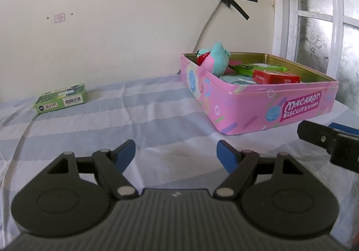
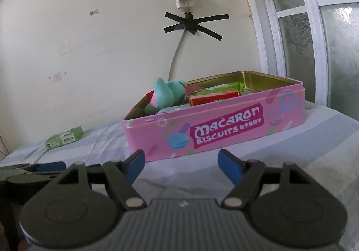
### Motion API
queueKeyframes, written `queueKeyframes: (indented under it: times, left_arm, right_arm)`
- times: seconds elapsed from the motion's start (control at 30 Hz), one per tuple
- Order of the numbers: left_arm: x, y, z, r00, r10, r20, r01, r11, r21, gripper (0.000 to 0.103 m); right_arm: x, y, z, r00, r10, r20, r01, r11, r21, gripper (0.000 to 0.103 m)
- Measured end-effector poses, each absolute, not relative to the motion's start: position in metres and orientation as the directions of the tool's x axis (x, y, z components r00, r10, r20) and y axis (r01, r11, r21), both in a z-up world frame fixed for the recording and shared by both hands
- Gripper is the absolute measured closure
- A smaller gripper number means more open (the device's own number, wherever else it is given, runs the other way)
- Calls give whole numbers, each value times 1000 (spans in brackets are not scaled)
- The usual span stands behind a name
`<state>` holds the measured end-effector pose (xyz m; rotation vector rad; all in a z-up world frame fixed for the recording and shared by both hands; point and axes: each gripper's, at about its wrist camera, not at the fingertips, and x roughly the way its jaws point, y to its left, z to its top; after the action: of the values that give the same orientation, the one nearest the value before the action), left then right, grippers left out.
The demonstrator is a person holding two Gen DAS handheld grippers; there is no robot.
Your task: Organize objects
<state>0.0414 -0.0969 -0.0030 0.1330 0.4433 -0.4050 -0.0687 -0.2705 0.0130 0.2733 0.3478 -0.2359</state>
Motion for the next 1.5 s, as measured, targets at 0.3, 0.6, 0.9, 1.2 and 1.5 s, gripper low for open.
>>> queueKeyframes:
  times: [0.3, 0.6, 0.9, 1.2, 1.5]
  left_arm:
    - [43, -96, -3, 822, -352, -447, 407, 913, 29, 22]
    - [85, -28, 25, 827, -254, -501, 266, 963, -49, 22]
    - [123, 83, 12, 870, 94, -484, -157, 983, -93, 22]
    - [132, 114, 2, 838, 117, -532, -262, 943, -205, 22]
    - [131, 102, 3, 834, 42, -550, -215, 943, -253, 22]
  right_arm:
    - [-67, -270, 14, 914, -172, -367, 264, 939, 220, 29]
    - [-46, -241, 49, 950, -65, -306, 122, 978, 169, 26]
    - [93, -177, 98, 884, 301, -357, -207, 938, 277, 25]
    - [282, -64, 48, 730, 347, -588, -258, 938, 233, 2]
    - [390, -41, 31, 687, 330, -647, -171, 939, 298, 4]
